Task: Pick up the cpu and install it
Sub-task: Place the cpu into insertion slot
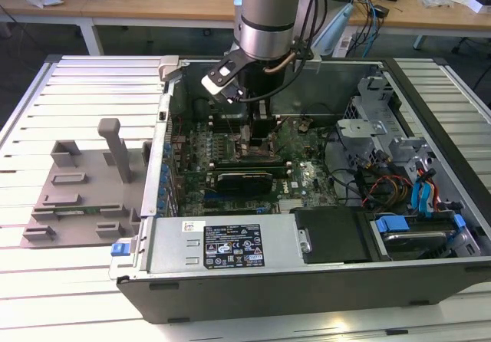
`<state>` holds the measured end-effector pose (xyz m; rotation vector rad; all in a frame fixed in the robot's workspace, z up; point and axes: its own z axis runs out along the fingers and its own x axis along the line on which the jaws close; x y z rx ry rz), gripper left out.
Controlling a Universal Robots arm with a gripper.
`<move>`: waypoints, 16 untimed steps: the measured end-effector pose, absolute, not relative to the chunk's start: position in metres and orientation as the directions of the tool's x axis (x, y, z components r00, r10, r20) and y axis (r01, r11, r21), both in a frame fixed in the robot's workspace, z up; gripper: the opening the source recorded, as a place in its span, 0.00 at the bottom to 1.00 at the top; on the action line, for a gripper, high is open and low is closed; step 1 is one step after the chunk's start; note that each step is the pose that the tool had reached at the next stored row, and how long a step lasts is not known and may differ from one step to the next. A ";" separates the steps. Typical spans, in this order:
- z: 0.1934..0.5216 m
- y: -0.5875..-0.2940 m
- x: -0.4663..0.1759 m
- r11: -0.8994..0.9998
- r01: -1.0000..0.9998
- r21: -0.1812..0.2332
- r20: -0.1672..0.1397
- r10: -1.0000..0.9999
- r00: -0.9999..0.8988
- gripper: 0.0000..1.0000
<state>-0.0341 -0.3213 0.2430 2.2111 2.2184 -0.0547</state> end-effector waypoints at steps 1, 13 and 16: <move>0.243 -0.321 -0.034 0.003 1.000 -0.018 -0.031 1.000 -0.003 0.55; 0.231 -0.315 -0.033 0.003 1.000 -0.018 -0.031 1.000 -0.004 0.55; 0.229 -0.315 -0.033 0.003 1.000 -0.018 -0.031 1.000 -0.004 0.55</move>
